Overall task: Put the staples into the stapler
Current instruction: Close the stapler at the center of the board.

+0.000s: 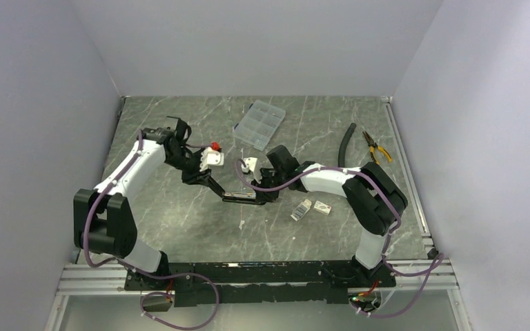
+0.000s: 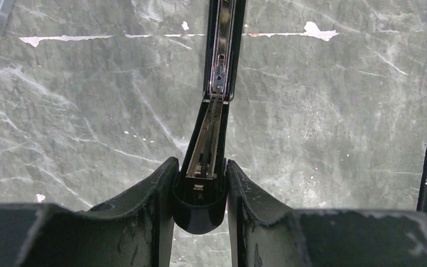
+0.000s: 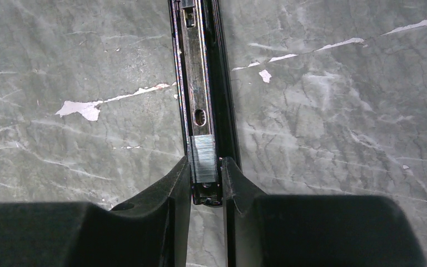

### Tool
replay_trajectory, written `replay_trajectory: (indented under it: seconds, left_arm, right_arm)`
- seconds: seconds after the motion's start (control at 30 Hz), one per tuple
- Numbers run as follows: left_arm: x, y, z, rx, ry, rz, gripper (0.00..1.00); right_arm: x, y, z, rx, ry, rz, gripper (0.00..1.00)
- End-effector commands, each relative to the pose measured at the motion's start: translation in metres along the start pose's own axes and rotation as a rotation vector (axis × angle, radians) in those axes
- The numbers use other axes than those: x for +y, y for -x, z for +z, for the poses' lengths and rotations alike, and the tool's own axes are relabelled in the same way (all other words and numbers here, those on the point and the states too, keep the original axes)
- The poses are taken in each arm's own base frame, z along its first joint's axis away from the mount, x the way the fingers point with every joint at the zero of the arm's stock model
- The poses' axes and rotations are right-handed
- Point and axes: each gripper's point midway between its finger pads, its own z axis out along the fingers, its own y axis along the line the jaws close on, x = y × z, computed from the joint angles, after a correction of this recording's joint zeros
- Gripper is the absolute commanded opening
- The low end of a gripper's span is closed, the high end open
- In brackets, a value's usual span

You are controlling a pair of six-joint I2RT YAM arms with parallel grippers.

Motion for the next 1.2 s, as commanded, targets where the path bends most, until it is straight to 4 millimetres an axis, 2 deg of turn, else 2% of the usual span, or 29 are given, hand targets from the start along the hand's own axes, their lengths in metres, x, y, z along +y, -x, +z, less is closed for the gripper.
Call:
replay_trajectory:
  seconds: [0.0,0.27,0.5,1.17]
  left_arm:
    - [-0.004,0.034,0.004,-0.092,0.023,-0.014,0.03]
    - [0.0,0.064,0.02,-0.208,0.05,-0.053,0.03]
    - [-0.003,0.076,0.037,-0.285,0.037,-0.08,0.03]
    - [-0.019,0.074,0.075,-0.296,-0.003,-0.1,0.03]
  right_arm:
    - [-0.008,0.013,0.008,-0.051,-0.021,0.013,0.05]
    - [-0.007,0.014,0.007,-0.087,-0.031,0.014,0.04]
    - [-0.005,0.011,0.005,-0.123,-0.027,0.018,0.04]
    - [-0.008,0.004,0.004,-0.18,-0.045,0.083,0.06]
